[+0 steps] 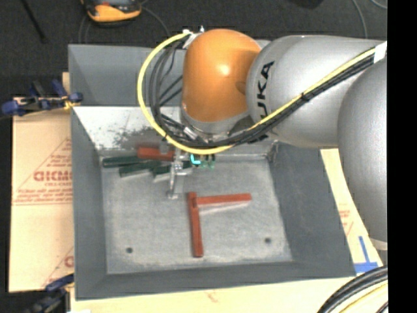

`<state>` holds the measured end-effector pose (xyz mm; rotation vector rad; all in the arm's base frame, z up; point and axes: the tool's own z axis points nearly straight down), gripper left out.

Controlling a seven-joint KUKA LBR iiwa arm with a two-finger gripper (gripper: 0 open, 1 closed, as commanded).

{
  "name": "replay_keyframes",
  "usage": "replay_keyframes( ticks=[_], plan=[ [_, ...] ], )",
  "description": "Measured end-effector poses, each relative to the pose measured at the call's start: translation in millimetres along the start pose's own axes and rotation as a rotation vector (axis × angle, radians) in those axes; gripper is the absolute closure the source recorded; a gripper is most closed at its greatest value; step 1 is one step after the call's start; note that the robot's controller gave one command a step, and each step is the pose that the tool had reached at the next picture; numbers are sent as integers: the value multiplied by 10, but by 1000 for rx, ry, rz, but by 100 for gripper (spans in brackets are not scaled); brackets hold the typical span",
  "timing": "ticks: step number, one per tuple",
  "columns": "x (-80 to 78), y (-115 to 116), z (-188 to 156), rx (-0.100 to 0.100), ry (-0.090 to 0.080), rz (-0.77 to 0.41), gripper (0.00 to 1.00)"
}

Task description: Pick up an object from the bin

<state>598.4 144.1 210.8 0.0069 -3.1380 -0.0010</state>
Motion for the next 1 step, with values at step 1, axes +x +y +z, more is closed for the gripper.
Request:
replay_keyframes(
  ticks=[1],
  plan=[
    [-4, -3, -21, 0, -3, 1, 0]
  ],
)
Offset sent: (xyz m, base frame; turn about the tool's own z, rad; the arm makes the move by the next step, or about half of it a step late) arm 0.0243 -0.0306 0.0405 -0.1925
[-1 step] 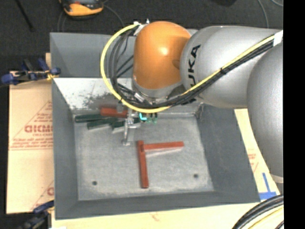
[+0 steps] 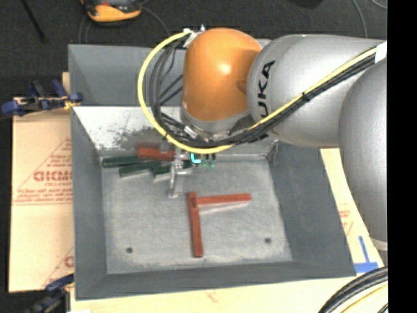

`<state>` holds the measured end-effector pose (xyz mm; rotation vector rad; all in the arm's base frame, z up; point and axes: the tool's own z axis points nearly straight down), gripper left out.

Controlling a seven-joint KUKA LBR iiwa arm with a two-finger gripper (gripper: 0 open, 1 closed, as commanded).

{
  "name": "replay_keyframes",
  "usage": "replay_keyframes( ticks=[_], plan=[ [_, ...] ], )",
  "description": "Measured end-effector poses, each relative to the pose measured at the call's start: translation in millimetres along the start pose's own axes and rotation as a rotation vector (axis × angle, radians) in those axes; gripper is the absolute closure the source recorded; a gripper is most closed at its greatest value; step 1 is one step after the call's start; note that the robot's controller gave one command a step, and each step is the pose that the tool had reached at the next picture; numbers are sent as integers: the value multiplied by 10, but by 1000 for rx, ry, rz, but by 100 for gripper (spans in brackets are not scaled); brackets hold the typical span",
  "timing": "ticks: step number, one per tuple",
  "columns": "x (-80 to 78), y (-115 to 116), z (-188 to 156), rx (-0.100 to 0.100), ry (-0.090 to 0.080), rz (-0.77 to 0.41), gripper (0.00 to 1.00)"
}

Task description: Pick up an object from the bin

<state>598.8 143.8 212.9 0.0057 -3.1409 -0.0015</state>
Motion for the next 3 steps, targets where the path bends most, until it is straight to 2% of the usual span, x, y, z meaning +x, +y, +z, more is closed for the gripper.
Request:
replay_keyframes(
  ticks=[1, 2, 3],
  plan=[
    [-121, -138, -197, 1, -2, -100, 0],
    [-290, -353, 184, 0, -15, -149, 0],
    [-191, -571, 892, 0, -8, -172, 0]
  ],
)
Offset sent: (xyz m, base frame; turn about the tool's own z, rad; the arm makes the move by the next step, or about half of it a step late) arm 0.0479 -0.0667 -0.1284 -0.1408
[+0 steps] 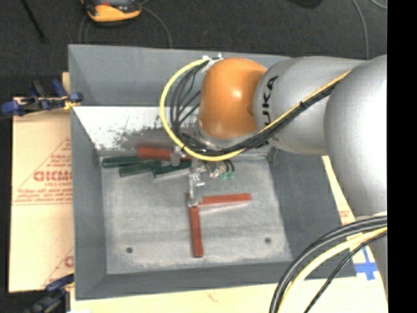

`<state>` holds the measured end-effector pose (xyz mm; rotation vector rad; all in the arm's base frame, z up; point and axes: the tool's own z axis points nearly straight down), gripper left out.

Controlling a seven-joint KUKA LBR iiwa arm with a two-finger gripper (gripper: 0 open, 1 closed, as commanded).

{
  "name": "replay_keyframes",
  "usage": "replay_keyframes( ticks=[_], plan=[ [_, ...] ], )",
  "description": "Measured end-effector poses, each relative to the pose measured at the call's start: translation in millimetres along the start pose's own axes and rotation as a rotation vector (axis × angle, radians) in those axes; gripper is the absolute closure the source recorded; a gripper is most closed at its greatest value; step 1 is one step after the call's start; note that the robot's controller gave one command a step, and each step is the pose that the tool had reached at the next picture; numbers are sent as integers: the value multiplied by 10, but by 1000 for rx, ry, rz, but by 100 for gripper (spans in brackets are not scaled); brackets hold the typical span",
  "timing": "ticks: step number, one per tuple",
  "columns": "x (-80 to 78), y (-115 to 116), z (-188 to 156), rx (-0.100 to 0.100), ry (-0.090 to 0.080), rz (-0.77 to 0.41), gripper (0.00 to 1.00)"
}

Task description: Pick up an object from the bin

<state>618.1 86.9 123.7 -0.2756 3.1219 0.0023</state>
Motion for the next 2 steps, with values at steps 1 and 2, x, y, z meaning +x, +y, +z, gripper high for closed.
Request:
replay_keyframes(
  ticks=[1, 2],
  plan=[
    [-130, -45, 398, 0, 3, 107, 0],
    [-341, -132, 484, -1, 0, 146, 0]
  ],
)
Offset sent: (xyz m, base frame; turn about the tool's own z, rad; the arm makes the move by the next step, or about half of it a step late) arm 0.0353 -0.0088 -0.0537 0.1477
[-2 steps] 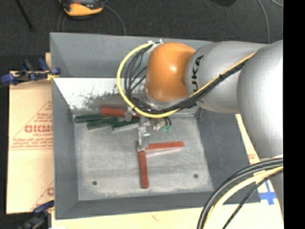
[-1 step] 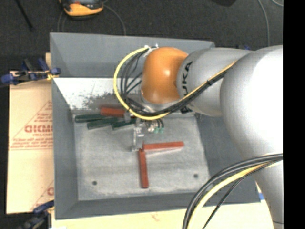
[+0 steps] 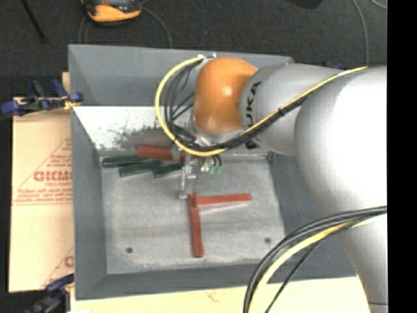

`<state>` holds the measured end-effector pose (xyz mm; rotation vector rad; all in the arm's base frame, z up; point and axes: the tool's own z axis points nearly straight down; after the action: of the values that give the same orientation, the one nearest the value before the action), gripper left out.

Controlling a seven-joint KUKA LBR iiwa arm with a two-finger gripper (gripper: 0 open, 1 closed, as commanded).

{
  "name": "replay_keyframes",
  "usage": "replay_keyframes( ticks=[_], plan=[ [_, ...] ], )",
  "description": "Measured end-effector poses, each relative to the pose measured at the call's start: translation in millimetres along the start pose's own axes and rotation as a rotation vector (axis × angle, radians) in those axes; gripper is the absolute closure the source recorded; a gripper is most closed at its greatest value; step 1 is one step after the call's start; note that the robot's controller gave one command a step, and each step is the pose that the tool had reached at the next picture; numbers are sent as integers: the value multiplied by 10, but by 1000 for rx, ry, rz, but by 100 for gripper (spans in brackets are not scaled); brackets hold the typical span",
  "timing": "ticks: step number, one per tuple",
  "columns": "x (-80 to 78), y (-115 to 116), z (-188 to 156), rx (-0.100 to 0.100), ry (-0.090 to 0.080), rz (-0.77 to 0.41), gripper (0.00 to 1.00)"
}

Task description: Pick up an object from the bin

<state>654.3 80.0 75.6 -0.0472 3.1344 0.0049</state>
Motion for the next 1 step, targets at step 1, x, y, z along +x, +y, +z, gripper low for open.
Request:
replay_keyframes(
  ticks=[1],
  plan=[
    [-47, 136, -28, 1, -6, 156, 100]
  ],
)
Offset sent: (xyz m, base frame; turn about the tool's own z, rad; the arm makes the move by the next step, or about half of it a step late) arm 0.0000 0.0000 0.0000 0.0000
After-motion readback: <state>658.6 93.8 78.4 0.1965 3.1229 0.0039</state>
